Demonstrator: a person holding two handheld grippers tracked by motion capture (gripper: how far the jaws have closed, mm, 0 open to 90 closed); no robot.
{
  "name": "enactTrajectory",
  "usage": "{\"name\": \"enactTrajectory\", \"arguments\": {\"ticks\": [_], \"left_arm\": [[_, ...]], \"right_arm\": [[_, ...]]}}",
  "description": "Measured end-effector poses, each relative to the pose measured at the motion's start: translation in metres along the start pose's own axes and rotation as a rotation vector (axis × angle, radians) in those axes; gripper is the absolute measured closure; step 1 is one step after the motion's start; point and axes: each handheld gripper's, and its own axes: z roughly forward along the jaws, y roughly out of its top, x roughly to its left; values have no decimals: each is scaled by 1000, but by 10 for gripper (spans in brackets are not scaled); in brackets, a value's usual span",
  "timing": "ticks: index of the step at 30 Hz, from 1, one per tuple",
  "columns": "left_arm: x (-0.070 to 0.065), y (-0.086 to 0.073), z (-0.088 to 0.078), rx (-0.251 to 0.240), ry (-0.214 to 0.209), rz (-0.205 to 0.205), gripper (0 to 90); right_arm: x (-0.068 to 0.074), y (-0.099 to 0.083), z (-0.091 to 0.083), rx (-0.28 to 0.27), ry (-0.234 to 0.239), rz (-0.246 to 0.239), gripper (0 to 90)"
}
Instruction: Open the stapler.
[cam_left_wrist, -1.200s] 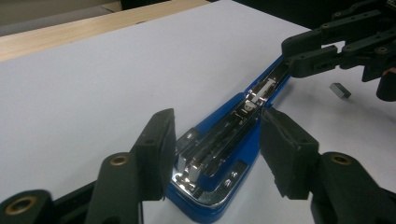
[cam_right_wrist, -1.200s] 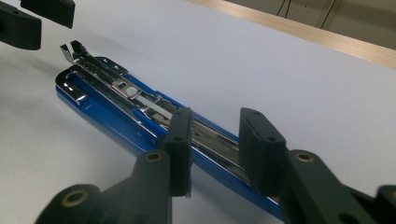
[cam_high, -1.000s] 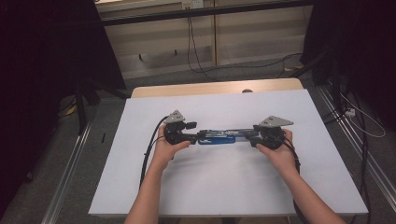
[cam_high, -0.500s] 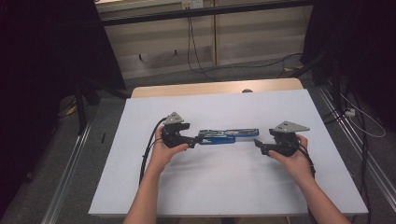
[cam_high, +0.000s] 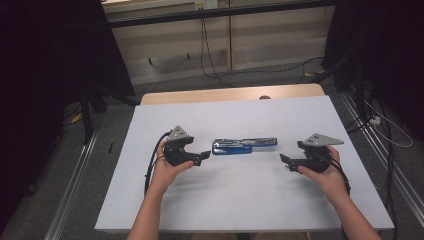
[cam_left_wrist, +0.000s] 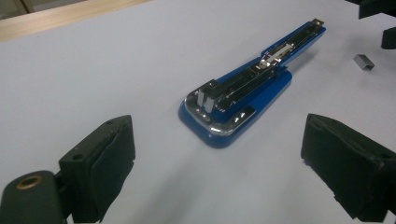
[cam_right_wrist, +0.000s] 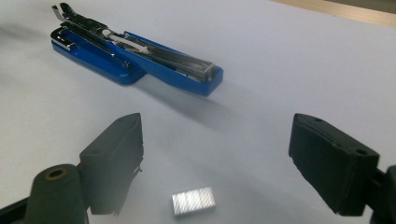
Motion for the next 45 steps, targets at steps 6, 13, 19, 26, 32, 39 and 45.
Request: {"name": "enactTrajectory", "arguments": {"ticks": [6, 13, 19, 26, 32, 39, 45], "left_arm": [[4, -8, -10, -20, 32, -49, 100], [3, -17, -22, 2, 54, -28, 100], [4, -24, -30, 6, 72, -27, 100], [3, -24, -30, 6, 64, -17, 101], [3, -24, -30, -5, 63, -27, 101], [2, -23, -30, -8, 63, -18, 106], [2, -23, -30, -14, 61, -20, 107]], "right_arm": [[-9, -6, -8, 8, 24, 18, 105], [-14, -12, -13, 28, 54, 43, 210], [-11, -15, -9, 77, 87, 27, 312], [-5, -17, -5, 108, 118, -14, 363], [-1, -18, -2, 131, 130, -67, 368], [0, -17, 1, 142, 128, -61, 394], [3, -18, 6, 158, 144, -85, 413]]}}
